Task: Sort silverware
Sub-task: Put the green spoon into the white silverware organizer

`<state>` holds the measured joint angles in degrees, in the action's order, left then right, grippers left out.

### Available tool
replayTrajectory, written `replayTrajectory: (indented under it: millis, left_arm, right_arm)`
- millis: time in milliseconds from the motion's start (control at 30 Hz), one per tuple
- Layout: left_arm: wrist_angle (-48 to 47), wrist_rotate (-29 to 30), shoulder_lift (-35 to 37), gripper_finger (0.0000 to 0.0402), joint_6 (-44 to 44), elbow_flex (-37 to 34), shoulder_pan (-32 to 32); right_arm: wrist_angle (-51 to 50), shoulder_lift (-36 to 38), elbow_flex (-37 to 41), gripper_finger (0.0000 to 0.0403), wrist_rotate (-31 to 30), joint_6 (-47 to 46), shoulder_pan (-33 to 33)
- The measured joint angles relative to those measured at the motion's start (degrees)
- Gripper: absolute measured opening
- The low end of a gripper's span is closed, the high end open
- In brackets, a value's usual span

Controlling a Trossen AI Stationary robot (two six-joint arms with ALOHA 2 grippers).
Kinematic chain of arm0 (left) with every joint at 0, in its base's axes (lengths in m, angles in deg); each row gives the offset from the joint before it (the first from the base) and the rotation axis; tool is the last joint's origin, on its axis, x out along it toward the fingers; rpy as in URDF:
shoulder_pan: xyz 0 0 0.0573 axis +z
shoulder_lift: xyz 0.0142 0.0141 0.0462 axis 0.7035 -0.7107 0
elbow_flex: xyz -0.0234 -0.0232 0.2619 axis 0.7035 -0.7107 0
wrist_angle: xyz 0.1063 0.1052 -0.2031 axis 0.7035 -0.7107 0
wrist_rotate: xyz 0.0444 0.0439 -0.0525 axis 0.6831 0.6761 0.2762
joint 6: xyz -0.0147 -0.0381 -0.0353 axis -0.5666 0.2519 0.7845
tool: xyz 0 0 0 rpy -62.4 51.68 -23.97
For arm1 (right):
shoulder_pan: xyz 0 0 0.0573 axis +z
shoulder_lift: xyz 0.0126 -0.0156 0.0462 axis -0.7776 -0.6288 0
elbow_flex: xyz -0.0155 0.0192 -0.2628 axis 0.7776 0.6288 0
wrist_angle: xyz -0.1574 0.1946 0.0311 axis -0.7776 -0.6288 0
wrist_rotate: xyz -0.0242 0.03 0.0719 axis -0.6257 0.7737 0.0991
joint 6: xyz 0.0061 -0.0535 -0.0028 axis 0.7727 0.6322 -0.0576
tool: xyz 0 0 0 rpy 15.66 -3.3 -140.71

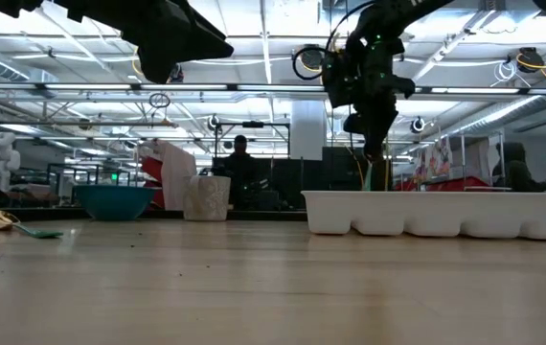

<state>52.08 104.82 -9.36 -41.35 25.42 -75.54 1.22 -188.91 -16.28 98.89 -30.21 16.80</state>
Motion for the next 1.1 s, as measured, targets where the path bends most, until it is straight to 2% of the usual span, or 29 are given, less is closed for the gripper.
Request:
replayTrajectory:
  millis: [433,600,767,900,1000,1100]
  left_arm:
    - [-0.26,0.11,0.0,0.0148,0.83,-0.02,-0.07]
    - [-4.63,0.37,-0.02,0.0148,4.47,-0.02,-0.07]
    - [-9.32,0.44,-0.04,0.0148,9.0,-0.02,0.0]
    - [-9.65,0.44,-0.04,0.0148,9.19,-0.02,0.0]
    - [-9.64,0.44,-0.04,0.0148,9.19,-0.02,0.0]
    - [-9.65,0.56,-0.04,0.0148,9.19,-0.02,0.0]
  right_arm:
    - [1.14,-8.8,-0.02,0.0,1.89,3.41,0.2]
    - [4.46,-12.33,0.0,0.0,2.12,4.96,0.0]
    - [8.0,-12.82,0.0,0.0003,1.71,4.91,-0.19]
    - [10.01,-12.16,0.0,0.0032,-1.17,2.6,-0.63]
    - [10.65,-12.06,0.0,0.0073,-6.46,1.05,-0.66]
    - [10.91,-11.85,0.0,0.0123,-8.9,1.01,-0.68]
